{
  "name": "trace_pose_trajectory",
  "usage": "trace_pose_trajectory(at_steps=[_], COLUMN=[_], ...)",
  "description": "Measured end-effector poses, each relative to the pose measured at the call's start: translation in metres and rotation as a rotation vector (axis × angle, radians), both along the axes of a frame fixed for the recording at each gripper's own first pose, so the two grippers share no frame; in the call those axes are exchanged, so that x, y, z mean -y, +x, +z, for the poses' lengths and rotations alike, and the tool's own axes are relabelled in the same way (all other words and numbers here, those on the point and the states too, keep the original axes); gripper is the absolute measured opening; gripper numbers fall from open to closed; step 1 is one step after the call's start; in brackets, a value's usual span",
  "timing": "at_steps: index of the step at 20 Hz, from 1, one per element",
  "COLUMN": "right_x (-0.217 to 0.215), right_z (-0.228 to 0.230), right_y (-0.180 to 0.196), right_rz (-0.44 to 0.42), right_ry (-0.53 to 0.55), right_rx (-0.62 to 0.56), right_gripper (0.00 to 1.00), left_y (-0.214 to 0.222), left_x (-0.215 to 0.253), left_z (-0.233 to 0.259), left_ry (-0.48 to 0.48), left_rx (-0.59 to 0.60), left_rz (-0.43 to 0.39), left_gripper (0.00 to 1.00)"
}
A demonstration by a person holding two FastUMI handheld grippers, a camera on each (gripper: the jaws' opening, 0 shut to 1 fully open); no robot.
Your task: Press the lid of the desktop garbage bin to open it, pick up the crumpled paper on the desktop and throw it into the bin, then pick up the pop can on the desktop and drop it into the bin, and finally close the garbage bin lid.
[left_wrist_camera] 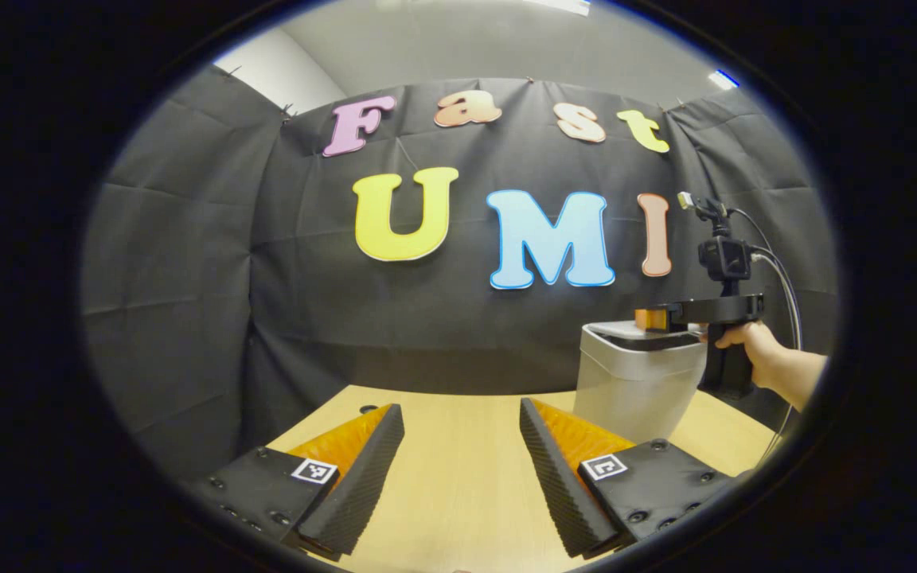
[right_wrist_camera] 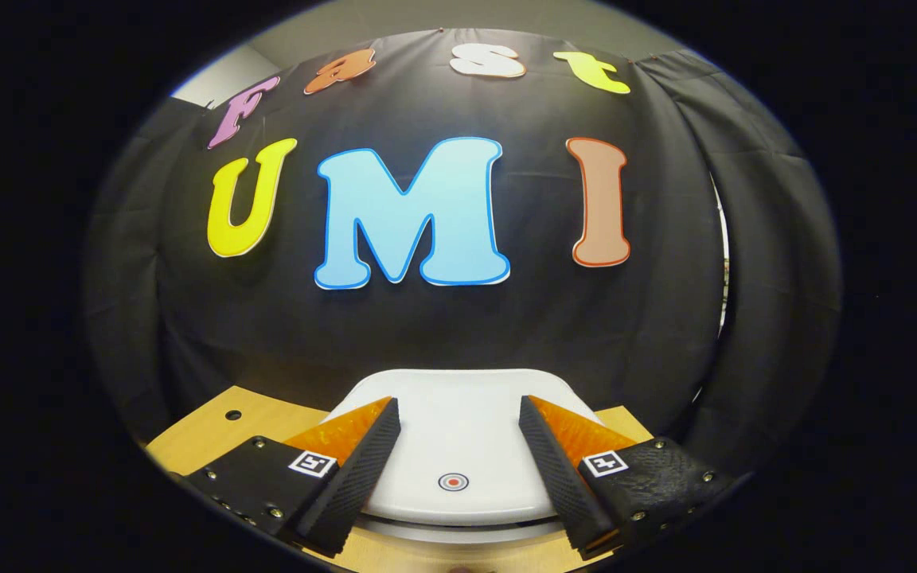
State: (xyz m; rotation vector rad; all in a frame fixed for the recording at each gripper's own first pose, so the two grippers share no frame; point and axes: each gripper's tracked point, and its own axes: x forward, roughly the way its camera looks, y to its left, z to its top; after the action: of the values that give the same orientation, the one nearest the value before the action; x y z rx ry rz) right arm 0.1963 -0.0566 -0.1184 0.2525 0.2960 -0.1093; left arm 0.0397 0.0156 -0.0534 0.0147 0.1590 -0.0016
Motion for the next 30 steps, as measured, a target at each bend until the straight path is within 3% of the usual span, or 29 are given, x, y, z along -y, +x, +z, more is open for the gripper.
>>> trace_pose_trajectory(at_steps=[16,30], right_x=[-0.003,-0.002], right_z=[-0.01,-0.006], right_y=[-0.003,-0.005], right_rz=[-0.016,-0.062], right_ry=[-0.065,-0.024], right_rx=[0.085,0.134], right_gripper=[0.98,0.97], left_y=[0.003,-0.006], left_x=[-0.007,-0.009], left_z=[-0.009,0.0], left_ry=[-0.008,0.008], left_rx=[-0.021,-0.002], left_rz=[0.005,0.04], left_gripper=[0.96,0.96])
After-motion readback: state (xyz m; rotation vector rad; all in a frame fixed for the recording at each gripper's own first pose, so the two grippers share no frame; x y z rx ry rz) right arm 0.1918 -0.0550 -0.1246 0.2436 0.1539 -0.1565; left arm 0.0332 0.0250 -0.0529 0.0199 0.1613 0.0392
